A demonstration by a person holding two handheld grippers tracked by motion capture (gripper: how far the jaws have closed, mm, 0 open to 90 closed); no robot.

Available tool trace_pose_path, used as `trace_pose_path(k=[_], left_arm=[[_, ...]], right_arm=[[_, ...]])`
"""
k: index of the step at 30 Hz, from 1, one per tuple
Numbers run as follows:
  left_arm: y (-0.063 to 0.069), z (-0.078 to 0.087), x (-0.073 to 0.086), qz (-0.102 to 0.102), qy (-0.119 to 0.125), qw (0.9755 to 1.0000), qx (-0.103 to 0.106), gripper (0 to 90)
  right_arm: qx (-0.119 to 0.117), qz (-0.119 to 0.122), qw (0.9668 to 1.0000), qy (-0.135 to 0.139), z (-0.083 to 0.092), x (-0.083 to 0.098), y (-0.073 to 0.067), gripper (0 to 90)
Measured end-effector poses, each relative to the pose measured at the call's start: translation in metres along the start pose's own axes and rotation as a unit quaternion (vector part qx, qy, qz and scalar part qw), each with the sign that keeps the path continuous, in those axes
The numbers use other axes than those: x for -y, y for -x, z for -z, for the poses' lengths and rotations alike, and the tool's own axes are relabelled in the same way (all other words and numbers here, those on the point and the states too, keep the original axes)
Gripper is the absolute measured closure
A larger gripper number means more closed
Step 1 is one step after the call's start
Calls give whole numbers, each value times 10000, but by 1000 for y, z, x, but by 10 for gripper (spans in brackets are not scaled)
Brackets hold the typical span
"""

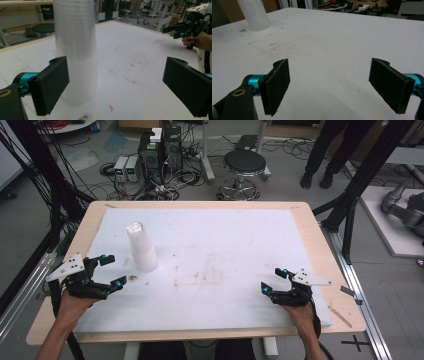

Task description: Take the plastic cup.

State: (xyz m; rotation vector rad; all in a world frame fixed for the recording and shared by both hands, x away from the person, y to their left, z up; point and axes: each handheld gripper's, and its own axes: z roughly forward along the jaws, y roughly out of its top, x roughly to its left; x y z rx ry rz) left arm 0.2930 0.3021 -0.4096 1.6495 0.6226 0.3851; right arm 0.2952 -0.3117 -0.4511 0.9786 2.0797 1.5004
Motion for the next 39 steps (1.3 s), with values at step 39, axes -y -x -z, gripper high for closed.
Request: trace_pose_path(k=[39], left_arm=[[-71,-73,-71,-313,-896,9919,840,68]], right_arm=[[4,-25,10000,-11,0,0,0,172]])
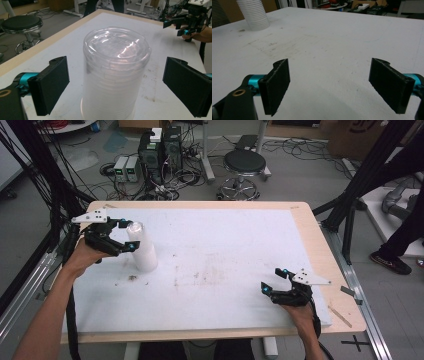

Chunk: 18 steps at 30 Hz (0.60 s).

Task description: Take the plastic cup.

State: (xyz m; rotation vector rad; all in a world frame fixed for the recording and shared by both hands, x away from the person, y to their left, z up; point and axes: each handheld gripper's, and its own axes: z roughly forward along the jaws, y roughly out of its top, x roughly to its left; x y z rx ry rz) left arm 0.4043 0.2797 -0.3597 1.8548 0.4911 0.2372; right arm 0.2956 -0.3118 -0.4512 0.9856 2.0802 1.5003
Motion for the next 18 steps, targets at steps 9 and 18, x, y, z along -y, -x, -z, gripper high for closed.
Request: trace_pose_path(k=[9,18], left_arm=[[-6,-10,2,1,-252,9997,78,94],[-8,-17,4,141,-408,9989,191,176]], right_arm=[[12,-18,10000,-9,0,0,0,172],[6,-19,10000,-14,0,0,0,172]])
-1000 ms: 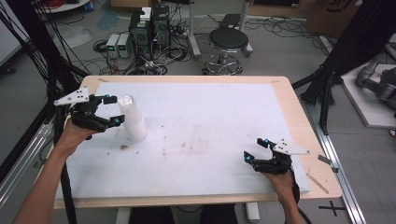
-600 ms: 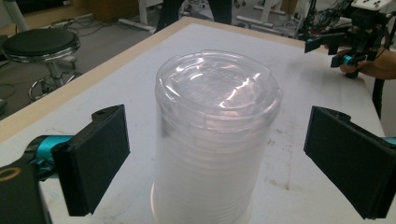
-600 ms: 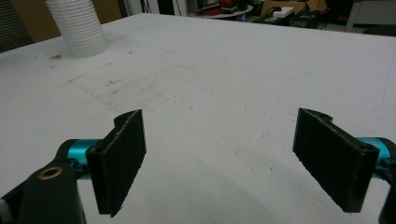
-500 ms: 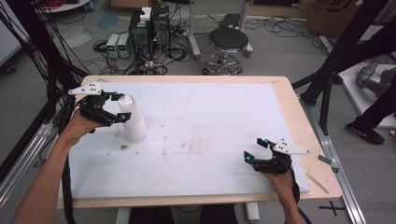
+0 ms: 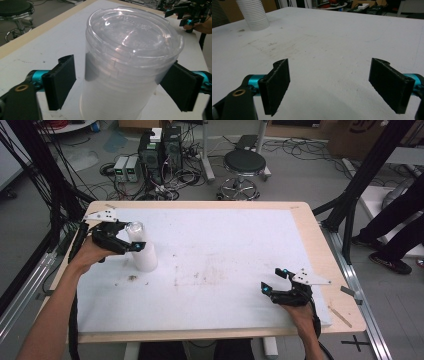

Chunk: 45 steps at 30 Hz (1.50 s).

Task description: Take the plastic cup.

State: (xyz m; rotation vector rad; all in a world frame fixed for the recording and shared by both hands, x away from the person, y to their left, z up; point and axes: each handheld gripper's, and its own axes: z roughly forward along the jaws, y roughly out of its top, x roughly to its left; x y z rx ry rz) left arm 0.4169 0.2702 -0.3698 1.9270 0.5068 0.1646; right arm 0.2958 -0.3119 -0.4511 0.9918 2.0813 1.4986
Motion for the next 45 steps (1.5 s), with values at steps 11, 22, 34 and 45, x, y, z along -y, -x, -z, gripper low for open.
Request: trace_pose_path(k=[11,22,34,45], left_arm=[[0,3,0,79,19,9999,-73,243],[1,4,-1,46,24,9999,-99,295],[3,6,-2,16,12,9999,-109,333],[6,12,-11,-7,126,9998,-163,333]], right_arm=[[3,13,10000,-4,0,0,0,172],[7,19,10000,3,0,0,0,172],[7,20,10000,3,0,0,1,172],[3,-4,10000,-27,0,0,0,172]])
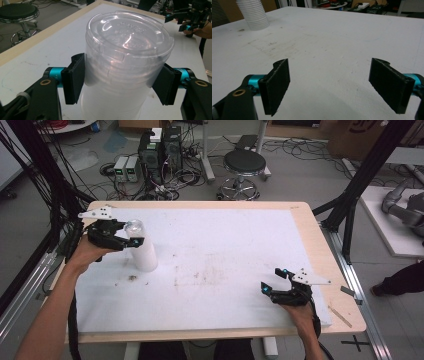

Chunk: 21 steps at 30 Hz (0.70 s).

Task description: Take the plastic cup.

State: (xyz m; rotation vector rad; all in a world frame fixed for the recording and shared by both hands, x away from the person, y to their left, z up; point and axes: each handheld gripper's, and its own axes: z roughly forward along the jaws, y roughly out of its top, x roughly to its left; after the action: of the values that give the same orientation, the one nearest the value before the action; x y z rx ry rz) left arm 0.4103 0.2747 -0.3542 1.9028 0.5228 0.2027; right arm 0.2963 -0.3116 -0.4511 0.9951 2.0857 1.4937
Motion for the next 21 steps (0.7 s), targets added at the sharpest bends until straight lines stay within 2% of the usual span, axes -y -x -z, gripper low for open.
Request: trace_pose_path(k=[10,21], left_arm=[[4,19,-34,-143,169,9997,-62,338],[16,48,-86,-460,226,9983,-262,345]], right_arm=[[-3,1,10000,0,0,0,0,172],[-18,-19,10000,12,0,0,0,172]])
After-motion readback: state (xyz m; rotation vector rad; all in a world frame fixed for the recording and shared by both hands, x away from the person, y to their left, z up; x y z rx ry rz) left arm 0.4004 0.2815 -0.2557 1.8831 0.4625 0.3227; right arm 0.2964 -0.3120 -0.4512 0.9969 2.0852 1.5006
